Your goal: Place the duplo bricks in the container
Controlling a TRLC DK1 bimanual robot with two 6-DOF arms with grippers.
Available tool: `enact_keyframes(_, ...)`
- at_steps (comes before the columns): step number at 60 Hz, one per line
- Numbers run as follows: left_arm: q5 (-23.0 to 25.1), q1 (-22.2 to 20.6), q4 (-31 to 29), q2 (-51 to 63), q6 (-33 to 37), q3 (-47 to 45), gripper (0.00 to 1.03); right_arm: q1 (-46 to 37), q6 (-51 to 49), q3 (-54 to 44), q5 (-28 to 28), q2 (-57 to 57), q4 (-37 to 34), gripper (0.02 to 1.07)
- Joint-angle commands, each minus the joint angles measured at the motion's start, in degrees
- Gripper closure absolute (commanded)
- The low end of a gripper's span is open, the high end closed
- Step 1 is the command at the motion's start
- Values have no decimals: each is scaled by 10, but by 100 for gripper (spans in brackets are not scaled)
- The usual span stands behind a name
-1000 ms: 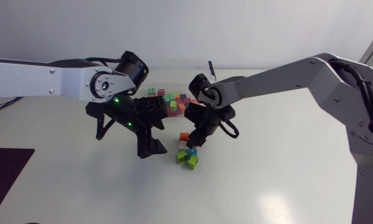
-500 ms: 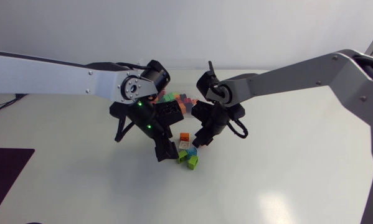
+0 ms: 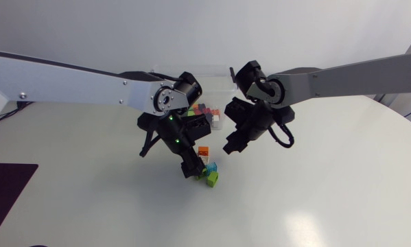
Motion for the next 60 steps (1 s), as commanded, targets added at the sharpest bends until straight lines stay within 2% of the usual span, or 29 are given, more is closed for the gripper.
enact_keyframes(1,-10,-5,-9,24,-23,17,7,-8,18,-25,-6,-30,6,81)
enact_keyframes(26,-35,-23,-9,63,-49,34,13,-52,22,-59,-29,-136,4,81)
enact_keyframes(34,-35,-23,-9,74,-54,41,18,-66,22,-65,-38,-167,1,81)
enact_keyframes(46,-39,-22,-9,87,-67,50,41,-89,26,-62,-54,-220,-6,81)
enact_keyframes(57,-43,-28,-9,97,-69,51,44,-104,26,-52,-67,-251,-22,81)
enact_keyframes(60,-44,-29,-9,102,-71,53,50,-108,25,-51,-69,-257,-24,81)
